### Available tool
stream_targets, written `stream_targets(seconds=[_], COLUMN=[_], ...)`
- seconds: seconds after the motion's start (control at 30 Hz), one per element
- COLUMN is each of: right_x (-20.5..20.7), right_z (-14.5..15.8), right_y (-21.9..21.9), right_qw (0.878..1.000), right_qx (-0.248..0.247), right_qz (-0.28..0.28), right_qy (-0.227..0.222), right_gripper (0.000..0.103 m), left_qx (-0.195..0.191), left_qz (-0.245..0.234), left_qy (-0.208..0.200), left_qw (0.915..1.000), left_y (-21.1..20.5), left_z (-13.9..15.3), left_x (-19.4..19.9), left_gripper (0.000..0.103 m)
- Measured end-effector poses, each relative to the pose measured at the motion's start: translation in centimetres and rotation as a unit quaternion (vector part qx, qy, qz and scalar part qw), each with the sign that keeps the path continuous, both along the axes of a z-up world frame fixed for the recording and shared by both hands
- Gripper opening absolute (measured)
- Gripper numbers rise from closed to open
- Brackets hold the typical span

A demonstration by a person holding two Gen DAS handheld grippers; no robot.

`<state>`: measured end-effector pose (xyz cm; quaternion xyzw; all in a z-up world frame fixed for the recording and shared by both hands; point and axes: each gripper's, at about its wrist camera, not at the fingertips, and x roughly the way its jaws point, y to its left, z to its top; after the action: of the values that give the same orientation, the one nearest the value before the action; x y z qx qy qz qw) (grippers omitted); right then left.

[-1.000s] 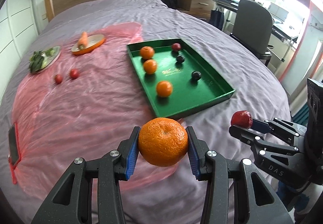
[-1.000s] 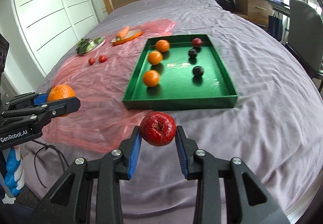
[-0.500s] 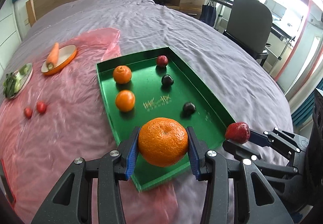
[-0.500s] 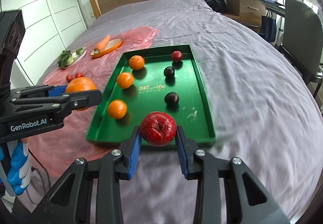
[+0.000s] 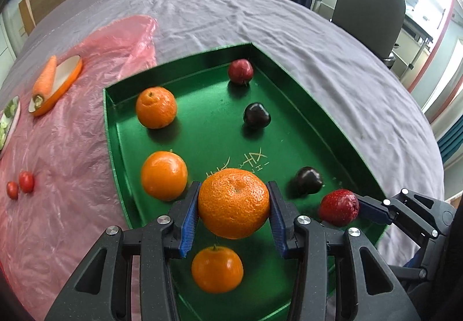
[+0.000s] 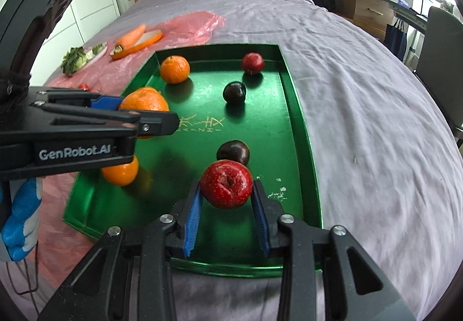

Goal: Organize fruits
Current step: 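Open both grippers to drop the orange and apple into the tray, then withdraw both tools from the tray back over the remaining apples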

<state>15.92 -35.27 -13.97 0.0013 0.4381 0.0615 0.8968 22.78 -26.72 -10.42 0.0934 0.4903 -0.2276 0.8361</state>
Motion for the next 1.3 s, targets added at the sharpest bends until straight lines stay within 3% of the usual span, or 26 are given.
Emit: stream_targets(seconds=[0.37,0.43,0.47,0.6,0.73,0.87,1.03,1.3], right_x=[0.3,0.3,0.3,0.4,-0.1,-1.2,-2.9,-8.0], right_z=[-1.3,-1.3,-1.2,-1.2,-0.3,1.5,4.1,8.9], right_y=[0.1,0.2,0.2,0.3,0.2,0.2,0.3,1.8], right_qw=[1.000,1.000,1.000,1.000,1.000,1.000,0.999,0.997], right_qx=[-0.013,-0.013,-0.013,-0.013,-0.013,-0.013,-0.013,-0.005], right_qz=[-0.006,-0.006,-0.007,-0.010,-0.015,-0.020,-0.025,-0.022], right_qy=[0.011,0.013,0.013,0.016,0.011,-0.008,-0.029,-0.070], right_gripper=[0.056,0.074,0.079,0.080,0.082,0.092,0.093,0.095], left_qx=[0.018,0.020,0.022,0.023,0.022,0.008,0.000,-0.011], left_qz=[-0.002,-0.003,-0.003,-0.002,-0.004,0.003,0.012,0.073], left_qy=[0.020,0.022,0.024,0.021,0.003,-0.020,-0.062,-0.129], left_qw=[0.9996,0.9995,0.9995,0.9995,0.9997,0.9998,0.9980,0.9889], left_y=[-0.2,-0.2,-0.3,-0.2,0.0,1.0,3.2,9.3], left_z=[-2.2,-2.3,-2.3,-2.0,-0.6,1.9,5.4,10.8], left_x=[0.4,0.4,0.4,0.3,-0.3,-1.5,-4.6,-10.2], left_gripper=[0.039,0.040,0.041,0.044,0.048,0.048,0.048,0.048])
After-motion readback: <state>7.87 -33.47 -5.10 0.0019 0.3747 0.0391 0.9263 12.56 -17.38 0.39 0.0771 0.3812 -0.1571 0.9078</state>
